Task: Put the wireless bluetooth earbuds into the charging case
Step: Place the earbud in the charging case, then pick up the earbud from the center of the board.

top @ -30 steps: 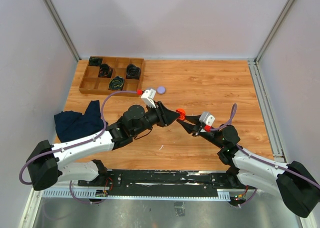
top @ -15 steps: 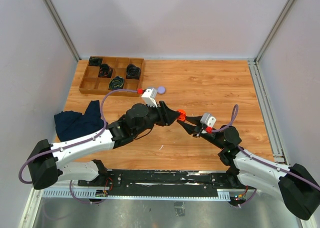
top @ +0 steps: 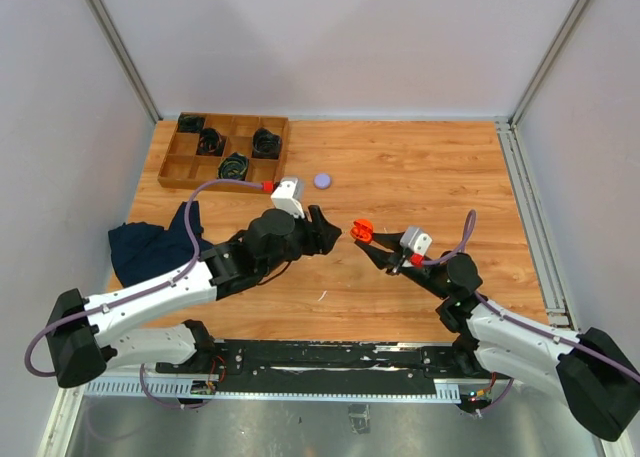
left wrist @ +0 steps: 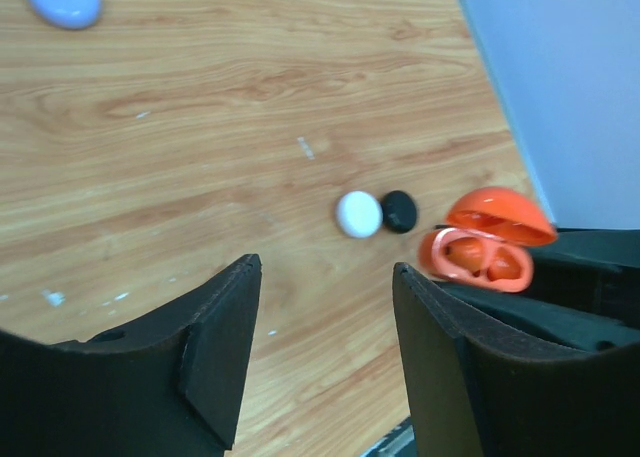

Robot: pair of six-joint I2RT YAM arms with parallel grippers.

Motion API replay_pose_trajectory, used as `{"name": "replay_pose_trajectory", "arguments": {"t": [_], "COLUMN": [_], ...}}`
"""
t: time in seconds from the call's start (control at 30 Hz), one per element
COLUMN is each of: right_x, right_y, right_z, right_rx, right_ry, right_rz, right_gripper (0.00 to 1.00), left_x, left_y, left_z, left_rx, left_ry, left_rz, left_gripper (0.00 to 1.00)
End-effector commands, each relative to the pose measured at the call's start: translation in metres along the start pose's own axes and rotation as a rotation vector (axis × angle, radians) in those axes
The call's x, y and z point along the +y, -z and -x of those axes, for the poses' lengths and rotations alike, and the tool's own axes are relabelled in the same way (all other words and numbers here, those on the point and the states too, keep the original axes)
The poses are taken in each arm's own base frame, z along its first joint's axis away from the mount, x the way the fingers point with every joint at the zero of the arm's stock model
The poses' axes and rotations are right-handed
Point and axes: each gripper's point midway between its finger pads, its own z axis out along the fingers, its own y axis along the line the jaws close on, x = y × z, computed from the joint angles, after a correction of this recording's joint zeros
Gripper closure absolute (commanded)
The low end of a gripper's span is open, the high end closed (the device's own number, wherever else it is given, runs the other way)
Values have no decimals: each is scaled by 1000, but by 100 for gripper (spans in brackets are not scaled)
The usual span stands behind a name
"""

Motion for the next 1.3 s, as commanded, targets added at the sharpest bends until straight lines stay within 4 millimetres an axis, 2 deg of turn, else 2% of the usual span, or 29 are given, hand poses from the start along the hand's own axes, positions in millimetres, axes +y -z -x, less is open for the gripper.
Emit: {"name": "replay_pose_trajectory", "arguments": {"t": [0.0,0.27,0.47,0.8,1.03,1.27], "right_x": [0,-2,-2,-3,-3,-4], "right_y": [0,-1,-1,-1,-2,-2], "right_z": [-3,-12,-18,-21,-22,-21], "right_rx": [7,39,55,71,75,71], "right_ry": [23,20,16,18,19,18], "right_rz": [-9,-19,-23,-24,-26,-26], "right_gripper": [90,90,90,90,90,90], "left_x": [37,104,150,203,222,242], "left_y": [9,7,-4,-29,-38,-37], "left_z": [4,-3,-11,-37,-54,-67], "left_rx": [-10,31,85,196,260,302], "left_ry": [-83,-115,-113,-102,-113,-121], "left_rz": [174,364,460,550,595,663], "left_gripper": [39,40,40,42,48,54]}}
